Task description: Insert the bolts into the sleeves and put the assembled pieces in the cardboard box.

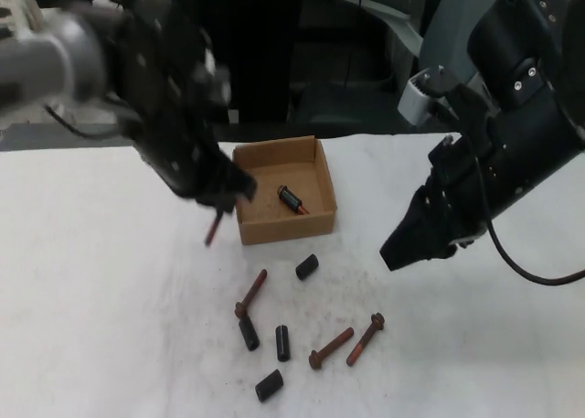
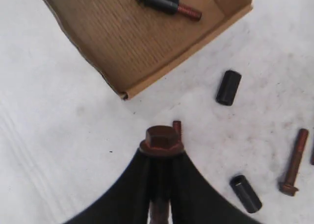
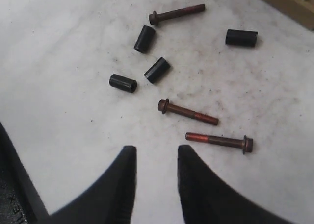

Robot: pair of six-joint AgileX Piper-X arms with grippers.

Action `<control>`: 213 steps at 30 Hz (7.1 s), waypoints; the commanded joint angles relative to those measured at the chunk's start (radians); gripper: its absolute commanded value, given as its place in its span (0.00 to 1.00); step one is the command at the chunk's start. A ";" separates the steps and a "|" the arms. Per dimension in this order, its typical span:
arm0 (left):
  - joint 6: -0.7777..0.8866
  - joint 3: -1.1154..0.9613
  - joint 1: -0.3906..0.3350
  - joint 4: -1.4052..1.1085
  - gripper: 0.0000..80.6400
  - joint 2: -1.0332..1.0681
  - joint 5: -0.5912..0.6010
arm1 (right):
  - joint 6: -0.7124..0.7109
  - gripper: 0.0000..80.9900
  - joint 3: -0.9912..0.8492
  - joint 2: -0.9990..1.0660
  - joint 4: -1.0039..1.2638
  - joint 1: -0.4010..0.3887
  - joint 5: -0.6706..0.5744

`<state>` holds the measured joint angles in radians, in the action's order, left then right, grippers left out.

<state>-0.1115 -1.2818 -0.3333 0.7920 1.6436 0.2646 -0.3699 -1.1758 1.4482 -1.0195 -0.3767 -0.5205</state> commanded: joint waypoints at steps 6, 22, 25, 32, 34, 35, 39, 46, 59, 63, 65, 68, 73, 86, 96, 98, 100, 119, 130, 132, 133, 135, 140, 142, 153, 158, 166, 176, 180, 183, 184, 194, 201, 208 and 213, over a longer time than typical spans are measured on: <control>0.053 -0.010 0.056 -0.014 0.00 -0.210 0.108 | -0.026 0.42 -0.008 0.132 0.035 -0.004 -0.010; 0.112 0.007 0.092 -0.018 0.00 -0.305 0.253 | -0.014 0.42 -0.062 0.349 0.140 -0.107 0.104; 0.112 0.009 0.092 -0.018 0.00 -0.305 0.253 | 0.079 0.42 -0.089 0.369 0.139 -0.123 0.106; 0.087 0.067 0.094 -0.027 0.00 -0.305 0.253 | 0.268 0.42 -0.192 0.376 0.131 -0.185 0.050; 0.087 0.087 0.094 -0.027 0.00 -0.305 0.253 | 0.364 0.42 -0.221 0.376 0.131 -0.203 0.040; 0.089 0.097 0.094 -0.027 0.00 -0.305 0.253 | 0.433 0.42 -0.233 0.376 0.129 -0.210 0.029; 0.089 0.115 0.094 -0.027 0.00 -0.305 0.253 | 0.557 0.42 -0.260 0.376 0.141 -0.224 -0.016; 0.089 0.115 0.094 -0.046 0.00 -0.313 0.253 | 0.317 0.36 -0.292 0.376 0.108 -0.230 0.052; 0.089 0.115 0.094 -0.054 0.00 -0.348 0.253 | -0.192 0.35 -0.298 0.397 -0.018 -0.225 0.415; 0.072 0.115 0.094 -0.044 0.00 -0.362 0.253 | -0.407 0.40 -0.298 0.397 0.046 -0.219 0.417; 0.050 0.115 0.094 -0.024 0.00 -0.374 0.253 | -0.464 0.41 -0.298 0.397 0.090 -0.215 0.417; 0.025 0.115 0.094 0.008 0.00 -0.393 0.253 | -0.496 0.41 -0.298 0.397 0.153 -0.209 0.417; 0.029 0.115 0.094 0.020 0.00 -0.411 0.253 | -0.284 0.41 -0.298 0.397 0.090 -0.207 0.390; 0.029 0.115 0.094 0.005 0.00 -0.411 0.253 | 0.028 0.41 -0.296 0.397 0.051 -0.215 0.290; 0.026 0.115 0.094 0.005 0.00 -0.411 0.253 | -0.265 0.36 -0.296 0.451 0.076 -0.217 0.479; 0.025 0.115 0.094 0.005 0.00 -0.411 0.253 | -0.316 0.36 -0.296 0.481 0.071 -0.218 0.497; 0.021 0.115 0.094 0.005 0.00 -0.411 0.253 | -0.348 0.36 -0.296 0.512 0.072 -0.218 0.503; 0.001 0.115 0.094 0.005 0.00 -0.411 0.253 | -0.521 0.45 -0.298 0.559 0.215 -0.218 0.508; 0.001 0.136 0.094 0.002 0.00 -0.411 0.253 | -0.491 0.45 -0.298 0.559 0.213 -0.218 0.544; 0.001 0.147 0.094 0.000 0.00 -0.411 0.253 | -0.448 0.45 -0.298 0.559 0.202 -0.218 0.545; 0.001 0.152 0.094 -0.001 0.00 -0.411 0.253 | -0.409 0.45 -0.298 0.559 0.191 -0.218 0.545; 0.001 0.163 0.094 -0.003 0.00 -0.411 0.253 | -0.350 0.45 -0.298 0.559 0.167 -0.218 0.541; 0.001 0.167 0.094 -0.015 0.00 -0.411 0.253 | -0.145 0.45 -0.300 0.559 0.079 -0.221 0.453; 0.001 0.167 0.094 -0.031 0.00 -0.411 0.253 | -0.065 0.45 -0.300 0.559 0.038 -0.221 0.392; 0.003 0.167 0.094 -0.032 0.00 -0.411 0.253 | 0.242 0.45 -0.357 0.553 0.018 -0.230 0.177; 0.003 0.167 0.094 -0.032 0.00 -0.411 0.253 | 0.343 0.45 -0.413 0.553 0.032 -0.260 0.111; 0.003 0.167 0.094 -0.018 0.00 -0.411 0.253 | 0.396 0.45 -0.424 0.553 0.028 -0.338 0.125; 0.003 0.167 0.094 -0.018 0.00 -0.413 0.253 | 0.390 0.45 -0.424 0.553 0.023 -0.371 0.243; 0.003 0.167 0.094 -0.018 0.00 -0.416 0.253 | 0.351 0.45 -0.424 0.553 0.005 -0.371 0.312; 0.003 0.167 0.094 -0.018 0.00 -0.416 0.253 | 0.344 0.45 -0.424 0.553 0.008 -0.371 0.332; 0.003 0.167 0.094 -0.018 0.00 -0.416 0.253 | 0.344 0.45 -0.424 0.553 0.012 -0.371 0.332; 0.003 0.167 0.094 -0.018 0.00 -0.416 0.253 | 0.356 0.45 -0.424 0.559 0.012 -0.377 0.328; 0.003 0.167 0.094 -0.018 0.00 -0.416 0.253 | 0.370 0.45 -0.424 0.559 0.073 -0.403 0.331; -0.001 0.167 0.094 -0.018 0.00 -0.415 0.249 | 0.370 0.45 -0.424 0.559 0.072 -0.405 0.332; -0.036 0.167 0.101 -0.018 0.00 -0.423 0.167 | 0.370 0.45 -0.424 0.559 0.067 -0.405 0.332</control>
<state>-0.1365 -1.1123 -0.2373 0.7839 1.2413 0.4582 0.0000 -1.5918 2.0102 -0.9519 -0.7818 -0.1854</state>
